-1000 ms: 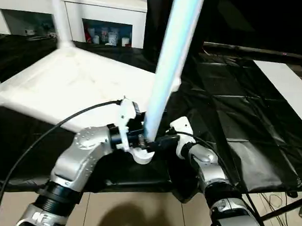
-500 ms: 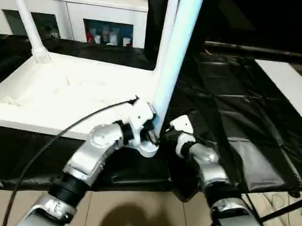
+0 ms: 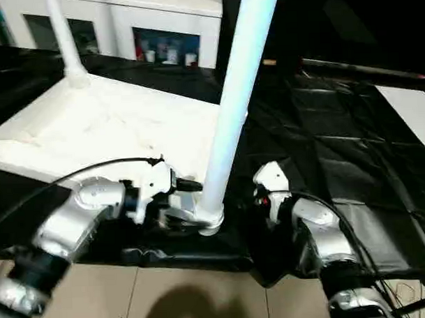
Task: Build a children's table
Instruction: Rotate table base
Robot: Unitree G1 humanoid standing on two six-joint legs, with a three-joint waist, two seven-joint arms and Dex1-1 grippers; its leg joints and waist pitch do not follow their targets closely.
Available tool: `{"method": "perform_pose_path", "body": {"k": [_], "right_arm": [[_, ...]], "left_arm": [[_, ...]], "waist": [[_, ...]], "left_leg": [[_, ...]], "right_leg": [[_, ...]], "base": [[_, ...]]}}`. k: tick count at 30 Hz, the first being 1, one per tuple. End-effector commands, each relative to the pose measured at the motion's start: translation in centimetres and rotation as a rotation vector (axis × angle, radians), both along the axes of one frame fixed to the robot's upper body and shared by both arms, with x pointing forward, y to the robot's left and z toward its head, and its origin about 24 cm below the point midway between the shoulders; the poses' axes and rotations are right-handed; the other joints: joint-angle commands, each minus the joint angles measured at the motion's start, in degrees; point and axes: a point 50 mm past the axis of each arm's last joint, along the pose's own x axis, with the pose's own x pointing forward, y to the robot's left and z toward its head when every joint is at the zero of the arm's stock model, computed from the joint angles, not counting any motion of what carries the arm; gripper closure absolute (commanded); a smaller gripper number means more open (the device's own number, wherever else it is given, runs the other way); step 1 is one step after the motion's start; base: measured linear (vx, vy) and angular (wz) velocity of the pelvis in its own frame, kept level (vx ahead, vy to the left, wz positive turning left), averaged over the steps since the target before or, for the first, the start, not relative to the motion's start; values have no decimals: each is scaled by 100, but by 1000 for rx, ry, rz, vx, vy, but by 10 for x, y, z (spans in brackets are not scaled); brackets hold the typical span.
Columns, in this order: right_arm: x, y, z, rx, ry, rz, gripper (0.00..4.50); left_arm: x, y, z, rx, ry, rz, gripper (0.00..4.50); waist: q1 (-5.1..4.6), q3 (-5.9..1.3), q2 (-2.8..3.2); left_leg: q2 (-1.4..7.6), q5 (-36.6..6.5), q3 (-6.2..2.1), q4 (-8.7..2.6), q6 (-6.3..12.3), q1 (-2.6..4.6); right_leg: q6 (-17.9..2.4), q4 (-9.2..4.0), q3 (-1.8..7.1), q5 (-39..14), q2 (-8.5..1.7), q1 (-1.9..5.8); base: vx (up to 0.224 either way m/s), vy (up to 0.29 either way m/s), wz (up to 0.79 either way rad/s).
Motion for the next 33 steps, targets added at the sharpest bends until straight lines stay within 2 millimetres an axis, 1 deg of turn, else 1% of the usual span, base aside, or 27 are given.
{"method": "perform_pose_path", "body": {"k": [1, 2, 4, 5, 6, 9, 12, 13, 14, 15, 16, 17, 18, 20, 21, 22, 23, 24, 25, 26, 27, 29, 30, 31, 32, 33], "right_arm": [[-2, -7, 4, -49, -13, 16, 87], [-3, -8, 4, -53, -14, 17, 87], [-4, -9, 5, -60, -17, 21, 87], [-4, -9, 5, -60, -17, 21, 87], [-4, -9, 5, -60, -17, 21, 87], [-11, -9, 6, -87, -9, 91, 87], [-15, -8, 7, -86, 6, 134, 87], [-20, -8, 9, -91, 20, 183, 87], [-21, -8, 9, -92, 22, 191, 87], [-24, -8, 11, -96, 32, 224, 87], [-25, -8, 12, -96, 35, 231, 87], [-25, -8, 13, -98, 36, 236, 87], [-28, -10, 14, -103, 43, 253, 87], [-29, -10, 15, -106, 50, 266, 87], [-31, -11, 15, -110, 61, 276, 87], [-33, -11, 15, -113, 66, 282, 87], [-34, -11, 15, -117, 71, 288, 87], [-34, -11, 15, -117, 71, 288, 87], [-35, -11, 15, -117, 73, 289, 87], [-35, -11, 15, -117, 74, 288, 87], [-35, -11, 16, -120, 76, 288, 87], [-35, -12, 17, -122, 78, 288, 87], [-35, -12, 18, -123, 75, 284, 87], [-35, -12, 18, -123, 75, 284, 87], [-35, -13, 19, -124, 73, 279, 87], [-35, -13, 19, -124, 71, 274, 87]], "left_arm": [[5, 4, 7, 71, -32, -14, 73], [6, 6, 9, 88, -38, -12, 85], [9, 9, 10, 124, -54, -11, 95], [9, 9, 10, 124, -54, -11, 119], [9, 9, 10, 124, -54, -11, 119], [11, 12, 7, 181, -42, -50, 141], [13, 12, 7, 188, -41, -53, 172], [12, 13, 5, 203, -12, -72, 184], [12, 14, 5, 206, -10, -74, 184], [13, 15, 3, 220, -7, -77, 195], [14, 15, 2, 224, -10, -75, 205], [14, 15, 2, 228, -14, -74, 214], [17, 16, 1, 238, -28, -68, 219], [19, 16, 0, 243, -34, -61, 229], [20, 16, -2, 252, -27, -63, 249], [20, 17, -3, 263, -19, -66, 258], [21, 19, -5, 279, -12, -71, 262], [21, 19, -5, 279, -12, -71, 262], [22, 20, -6, 285, 1, -72, 279], [22, 20, -6, 287, 2, -73, 279], [23, 22, -6, 302, 10, -74, 293], [24, 24, -7, 315, 21, -81, 306], [24, 24, -7, 324, 27, -84, 310], [24, 24, -7, 324, 27, -84, 317], [24, 25, -8, 332, 33, -88, 317], [25, 25, -8, 336, 37, -88, 339]], "waist": [[13, -373, 115], [11, -369, 110], [8, -374, 113], [6, -381, 110], [6, -383, 104], [14, -391, 109], [23, -396, 105], [24, -391, 142], [31, -390, 131], [24, -387, 125], [33, -388, 131], [31, -384, 132], [24, -374, 145], [32, -381, 141], [42, -381, 157], [39, -378, 152], [44, -377, 165], [51, -376, 157], [58, -381, 179], [57, -383, 173], [59, -391, 188], [61, -390, 188], [70, -392, 234], [72, -389, 214], [74, -390, 216], [81, -393, 234]], "left_leg": [[32, -1915, -34, -433, -116, 152], [31, -1922, -35, -435, -116, 146], [31, -1880, -32, -428, -104, 142], [29, -1831, -32, -422, -96, 137], [29, -1798, -30, -421, -88, 130], [26, -1695, -23, -410, -41, 128], [28, -1603, -27, -408, 26, 115], [26, -1663, -26, -410, 21, 130], [27, -1703, -22, -407, 34, 135], [26, -1744, -28, -416, 32, 121], [29, -1779, -28, -410, 41, 134], [32, -1793, -31, -413, 39, 133], [27, -1873, -30, -421, 36, 130], [34, -1936, -37, -413, 9, 136], [32, -1916, -41, -411, 2, 136], [28, -1899, -38, -412, 18, 135], [29, -1868, -42, -412, 24, 126], [26, -1845, -37, -407, 40, 127], [24, -1796, -41, -407, 49, 120], [25, -1788, -39, -406, 51, 120], [26, -1743, -42, -402, 52, 117], [23, -1719, -37, -399, 65, 116], [27, -1711, -41, -399, 57, 124], [25, -1708, -35, -396, 61, 123], [25, -1702, -35, -397, 64, 122], [25, -1688, -34, -395, 76, 125]], "right_leg": [[-1081, -455, 147, -1479, -217, 242], [-1074, -456, 146, -1492, -215, 244], [-1105, -443, 150, -1412, -216, 238], [-1125, -431, 147, -1354, -217, 245], [-1138, -427, 147, -1315, -219, 250], [-1159, -421, 148, -1141, -206, 258], [-1220, -398, 145, -904, -209, 277], [-1247, -407, 143, -938, -203, 267], [-1248, -415, 144, -959, -201, 267], [-1250, -416, 145, -1003, -205, 276], [-1241, -423, 145, -1023, -205, 274], [-1246, -421, 145, -1046, -212, 269], [-1225, -447, 143, -1176, -206, 263], [-1204, -451, 146, -1296, -230, 267], [-1190, -450, 146, -1340, -235, 264], [-1176, -462, 146, -1353, -226, 266], [-1184, -455, 146, -1335, -234, 267], [-1173, -463, 147, -1330, -229, 266], [-1192, -449, 148, -1282, -235, 269], [-1197, -452, 146, -1277, -234, 268], [-1230, -439, 144, -1210, -238, 277], [-1252, -439, 143, -1200, -234, 277], [-1270, -434, 144, -1169, -240, 276], [-1283, -435, 143, -1125, -234, 278], [-1287, -430, 143, -1116, -233, 282], [-1292, -430, 144, -1105, -240, 280]], "base": [[0, 0, 0], [0, 0, 0], [0, 0, 0], [0, 0, 0], [0, 0, 0], [0, 0, 0], [0, 0, 0], [0, 0, 0], [0, 0, 0], [0, 0, 0], [0, 0, 0], [0, 0, 0], [0, 0, 0], [0, 0, 0], [0, 0, 0], [0, 0, 0], [0, 0, 0], [0, 0, 0], [0, 0, 0], [0, 0, 0], [0, 0, 0], [0, 0, 0], [0, 0, 0], [0, 0, 0], [0, 0, 0], [0, 0, 0]]}}
